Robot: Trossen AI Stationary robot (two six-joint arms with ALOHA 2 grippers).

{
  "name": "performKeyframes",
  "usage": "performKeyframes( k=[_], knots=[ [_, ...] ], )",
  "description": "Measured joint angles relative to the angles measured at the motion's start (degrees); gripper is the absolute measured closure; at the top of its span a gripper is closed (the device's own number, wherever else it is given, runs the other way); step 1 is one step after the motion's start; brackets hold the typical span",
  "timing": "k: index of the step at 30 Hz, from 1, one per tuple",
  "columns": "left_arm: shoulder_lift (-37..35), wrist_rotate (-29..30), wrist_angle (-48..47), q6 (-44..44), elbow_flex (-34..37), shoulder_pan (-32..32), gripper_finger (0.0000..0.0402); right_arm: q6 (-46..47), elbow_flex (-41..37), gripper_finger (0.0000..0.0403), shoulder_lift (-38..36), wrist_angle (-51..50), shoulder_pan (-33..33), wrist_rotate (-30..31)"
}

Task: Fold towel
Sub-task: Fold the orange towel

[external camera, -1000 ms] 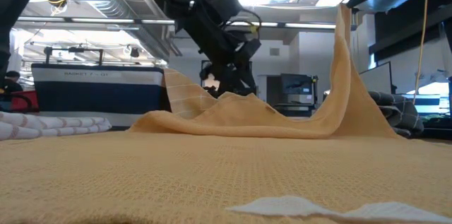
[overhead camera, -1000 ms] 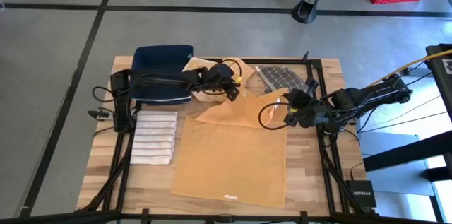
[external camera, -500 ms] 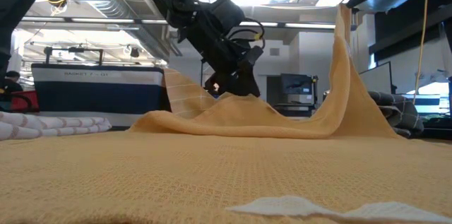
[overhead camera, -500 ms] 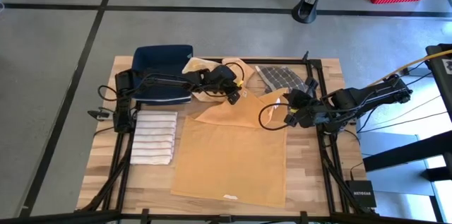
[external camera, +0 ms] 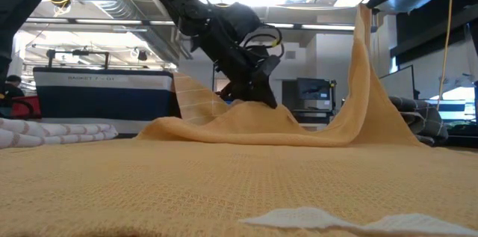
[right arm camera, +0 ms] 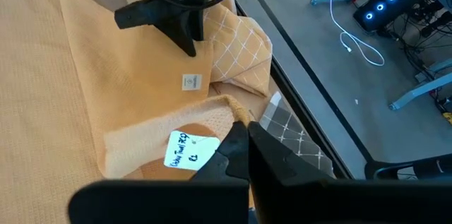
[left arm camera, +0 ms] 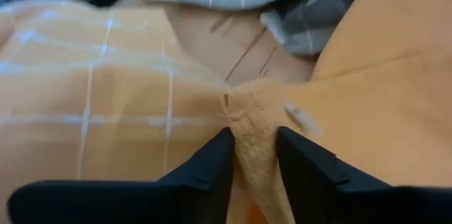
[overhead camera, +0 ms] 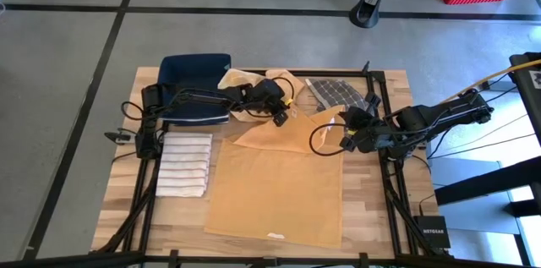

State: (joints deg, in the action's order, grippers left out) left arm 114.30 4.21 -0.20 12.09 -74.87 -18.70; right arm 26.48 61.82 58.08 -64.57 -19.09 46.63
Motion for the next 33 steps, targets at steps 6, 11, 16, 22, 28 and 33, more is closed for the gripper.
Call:
performKeyframes(
  k=[6,11,16,22,28,33],
  knots=[
    [0.0,0.0,2.65,-1.87,0.0,-0.22,0.0343,-0.02,0.0,0.0402,0.0,-0.03,0.0,0.0],
    [0.0,0.0,2.4,-3.75,0.0,-0.22,0.0395,-0.02,0.0,0.0402,0.0,-0.03,0.0,-0.02],
    [-1.15,2.72,0.27,-6.02,0.02,1.04,0.0399,-0.02,0.0,0.0402,0.0,-0.01,0.0,-0.79],
    [-11.45,13.85,-8.41,-11.24,0.02,5.73,0.04,-0.02,0.0,0.0402,-0.02,0.12,0.0,-0.79],
    [-27.16,23.72,-20.57,-13.64,-0.02,11.58,0.04,0.04,0.0,0.0402,-0.02,0.71,0.0,-0.66],
    [-37.76,29.56,-31.21,-13.43,-0.02,13.51,0.04,0.09,-0.02,0.0402,-0.02,0.89,0.0,2.2]
  ],
)
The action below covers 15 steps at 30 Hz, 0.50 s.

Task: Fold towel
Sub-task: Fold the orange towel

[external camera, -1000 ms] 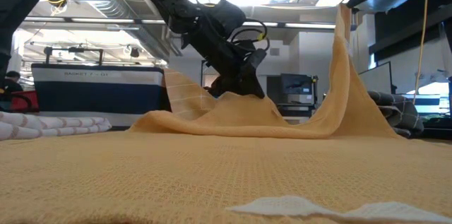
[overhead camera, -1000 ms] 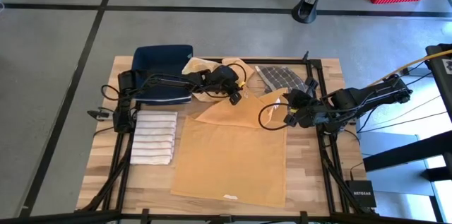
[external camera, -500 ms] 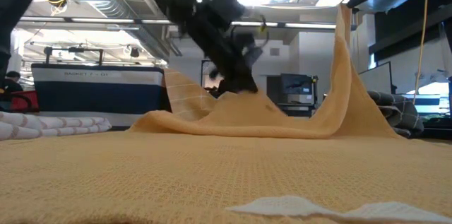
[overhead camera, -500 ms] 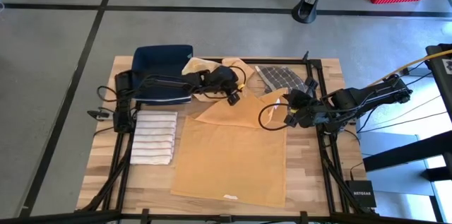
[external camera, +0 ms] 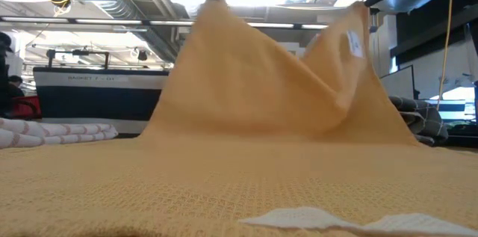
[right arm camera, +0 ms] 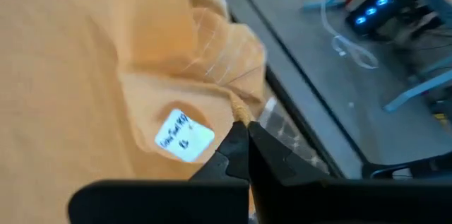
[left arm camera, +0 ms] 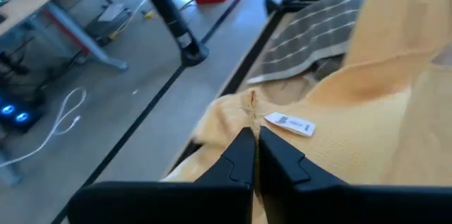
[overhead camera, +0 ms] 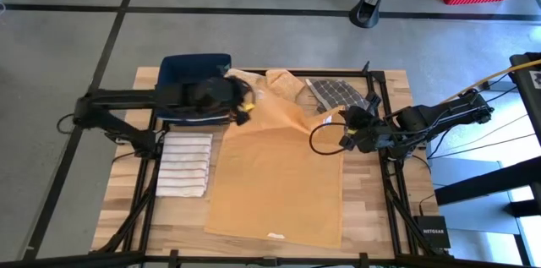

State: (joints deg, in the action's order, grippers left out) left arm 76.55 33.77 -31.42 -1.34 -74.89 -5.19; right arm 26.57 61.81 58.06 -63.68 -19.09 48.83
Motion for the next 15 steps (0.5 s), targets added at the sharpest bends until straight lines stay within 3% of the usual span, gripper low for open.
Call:
performKeyframes(
  k=[9,15],
  knots=[
    [-8.16,4.89,-12.72,2.07,0.0,-2.53,0.04,-0.06,0.0,0.0402,-0.11,-0.89,1.44,13.28],
    [-7.47,5.04,-12.76,-4.63,0.0,-5.6,0.04,-3.46,0.0,0.0402,-0.11,-1.29,6.96,13.99]
  ],
)
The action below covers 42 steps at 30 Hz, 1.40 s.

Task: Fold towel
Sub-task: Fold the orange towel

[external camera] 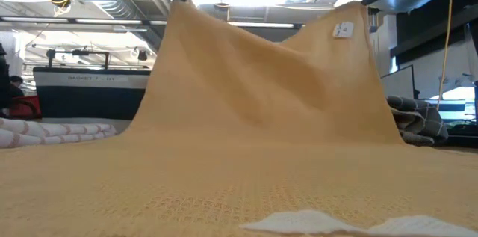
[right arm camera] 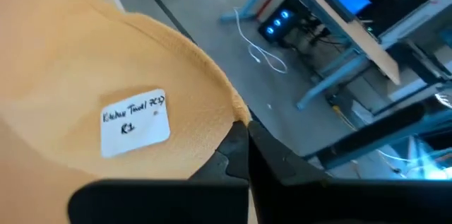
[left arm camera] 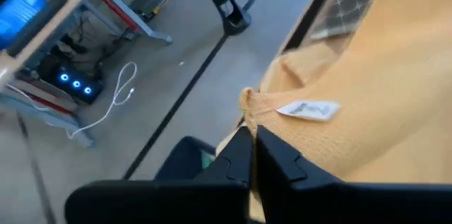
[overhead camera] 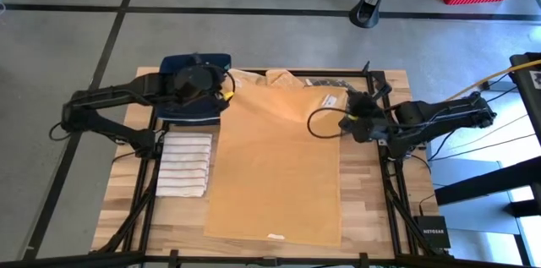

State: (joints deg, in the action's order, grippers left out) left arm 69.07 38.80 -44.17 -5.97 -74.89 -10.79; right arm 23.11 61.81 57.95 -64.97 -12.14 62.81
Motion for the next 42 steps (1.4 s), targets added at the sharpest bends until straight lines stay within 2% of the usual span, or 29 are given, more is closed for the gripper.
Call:
performKeyframes(
  k=[5,9,15,22,28,35,42],
  knots=[
    [-0.37,2.76,-0.97,-5.37,2.33,-3.19,0.04,-5.5,-0.01,0.0402,-1.07,0.15,5.1,-5.74],
    [-0.4,3.94,-0.84,-7.79,3.28,-4.6,0.04,-7.5,0.06,0.0402,-3.67,1.97,9.41,-7.47],
    [-1.01,4.24,3.66,-9.56,3.3,-4.71,0.04,-11.42,0.45,0.0403,-8.8,7.92,12.58,-12.1],
    [-4.64,5.69,5.65,-13.97,3.3,1.89,0.04,-10.67,0.49,0.0403,-12.2,9.04,12.47,-19.2],
    [-6.77,5.81,2.43,-16.48,3.28,9.18,0.04,-11.4,0.49,0.0403,-12.96,9.61,12.25,-29.63],
    [-6.73,5.82,-3.32,-9.78,3.28,16.31,0.04,-10.28,0.49,0.0403,-12.76,10.4,2.79,-32.41],
    [-6.73,5.82,-5.79,-3.21,3.28,25.65,0.04,-3.61,0.49,0.0403,-9.37,9.4,-10.94,-28.58]
  ],
)
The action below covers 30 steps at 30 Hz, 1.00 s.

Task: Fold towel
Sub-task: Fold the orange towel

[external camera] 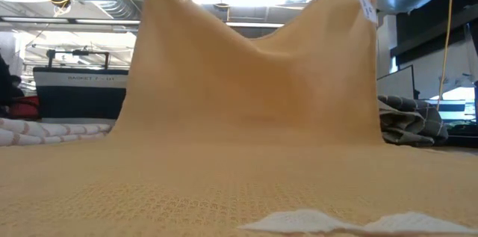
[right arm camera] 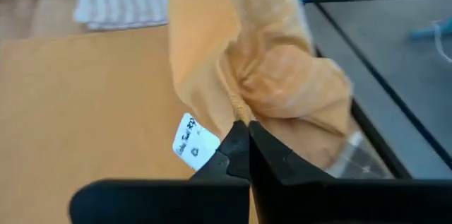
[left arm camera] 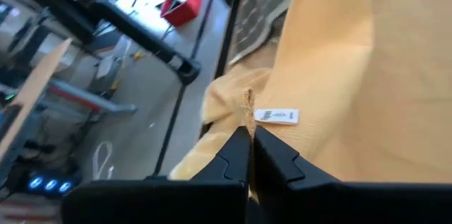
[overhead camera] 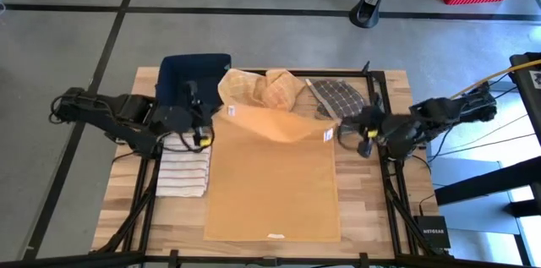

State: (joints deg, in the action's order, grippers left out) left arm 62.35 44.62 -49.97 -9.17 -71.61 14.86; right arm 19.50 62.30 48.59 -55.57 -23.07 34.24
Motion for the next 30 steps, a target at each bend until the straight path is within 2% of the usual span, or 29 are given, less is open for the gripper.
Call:
performKeyframes(
  k=[10,18,25,30],
  knots=[
    [2.36,0.18,-14.12,24.69,0.0,15.68,0.04,16.43,0.0,0.0403,9.14,-2.12,-18.35,2.23],
    [11.52,0.2,-15.41,36.98,0.0,24.74,0.04,32.03,-0.02,0.0403,18.46,-5.34,-29.34,2.13],
    [21.56,0.2,-14.97,46.63,0.0,30.22,0.04,40.38,-0.02,0.0403,25.77,-5.34,-34.82,-1.13],
    [27.69,0.15,-12.74,51.1,0.0,34.18,0.04,42.0,-0.02,0.0403,29.61,-1.74,-37.1,-2.84]
  ],
)
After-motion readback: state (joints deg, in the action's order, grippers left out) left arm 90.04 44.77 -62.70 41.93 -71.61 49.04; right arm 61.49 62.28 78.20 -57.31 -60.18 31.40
